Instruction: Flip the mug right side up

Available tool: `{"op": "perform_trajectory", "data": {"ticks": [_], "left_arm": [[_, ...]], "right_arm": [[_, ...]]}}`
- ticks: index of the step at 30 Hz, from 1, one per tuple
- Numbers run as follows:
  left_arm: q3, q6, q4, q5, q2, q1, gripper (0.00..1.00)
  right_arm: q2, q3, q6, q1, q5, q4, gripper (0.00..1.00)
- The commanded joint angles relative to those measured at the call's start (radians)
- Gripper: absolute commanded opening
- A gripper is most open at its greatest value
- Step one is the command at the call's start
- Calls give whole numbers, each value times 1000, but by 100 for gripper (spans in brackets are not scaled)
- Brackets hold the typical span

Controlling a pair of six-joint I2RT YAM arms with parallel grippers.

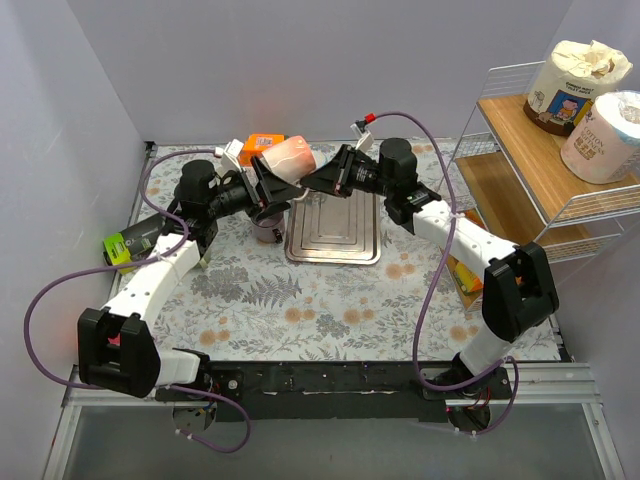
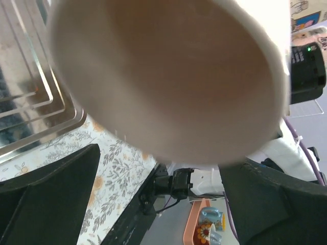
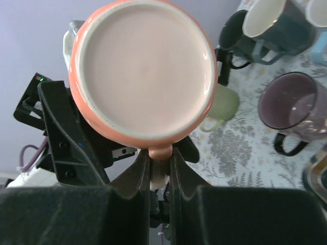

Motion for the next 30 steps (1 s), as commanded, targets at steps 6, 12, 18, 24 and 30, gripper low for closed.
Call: {"op": "perform_trajectory", "data": {"ticks": [6,12,18,24,30], "left_arm": [[-2,-58,136,-86,-80,-16,91],[-29,-71,165,-91,-109,-16,71],[-68,-91,206,-100,-149,-16,70],[-86,-95,220,-120,-168,-16,68],[-94,-111,235,-119,-168,-16,48]], "right_arm": [[-14,12,256,78,0,314,1],[-12,-5,296,89,18,327,1],[-14,-24,347,89,44,347,1],[-15,-26,359,93,66,347,1],[-14,-31,373,101,81,334,1]]}}
